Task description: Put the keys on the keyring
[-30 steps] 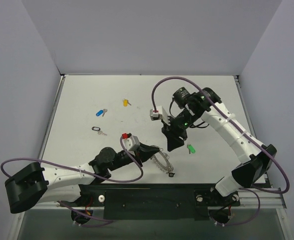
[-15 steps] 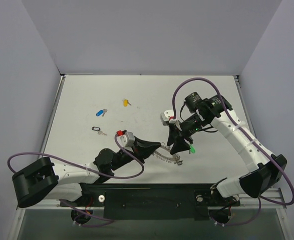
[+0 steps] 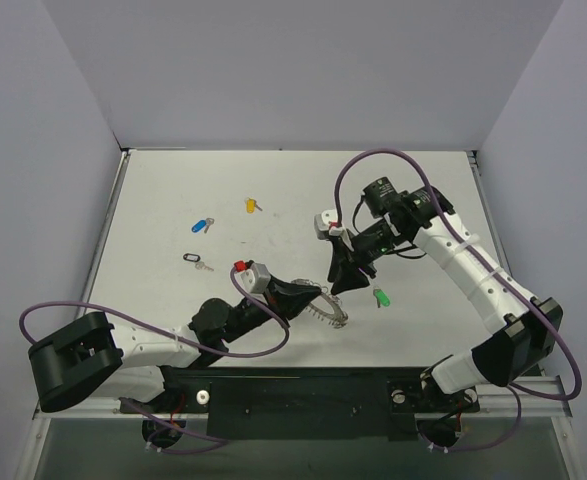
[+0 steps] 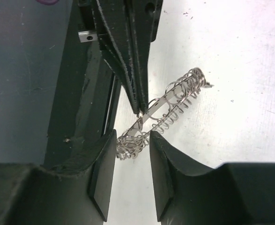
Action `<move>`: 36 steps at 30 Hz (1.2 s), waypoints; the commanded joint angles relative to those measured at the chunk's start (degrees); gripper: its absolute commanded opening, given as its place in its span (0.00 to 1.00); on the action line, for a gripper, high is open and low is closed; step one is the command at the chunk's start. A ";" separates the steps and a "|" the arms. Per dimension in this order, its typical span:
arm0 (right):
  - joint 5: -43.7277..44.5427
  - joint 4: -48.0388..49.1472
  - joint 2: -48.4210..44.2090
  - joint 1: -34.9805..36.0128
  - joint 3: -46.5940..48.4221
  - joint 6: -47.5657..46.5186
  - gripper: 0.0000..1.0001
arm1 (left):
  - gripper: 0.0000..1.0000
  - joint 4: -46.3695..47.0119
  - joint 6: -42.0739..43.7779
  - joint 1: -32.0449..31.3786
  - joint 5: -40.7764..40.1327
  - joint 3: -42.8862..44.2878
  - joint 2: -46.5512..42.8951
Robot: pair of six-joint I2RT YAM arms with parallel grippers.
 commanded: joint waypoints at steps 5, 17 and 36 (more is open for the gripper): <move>-0.61 3.73 1.70 0.19 0.28 3.86 0.20 | 0.00 11.61 -0.30 -0.60 -0.73 0.17 -1.32; -0.62 3.55 1.00 1.87 -2.80 2.45 0.15 | 0.00 11.44 0.75 -0.95 -2.40 -0.10 -2.55; -1.58 3.46 1.88 3.27 -3.59 1.84 0.00 | 0.00 11.26 0.66 -1.13 -2.14 0.26 -2.82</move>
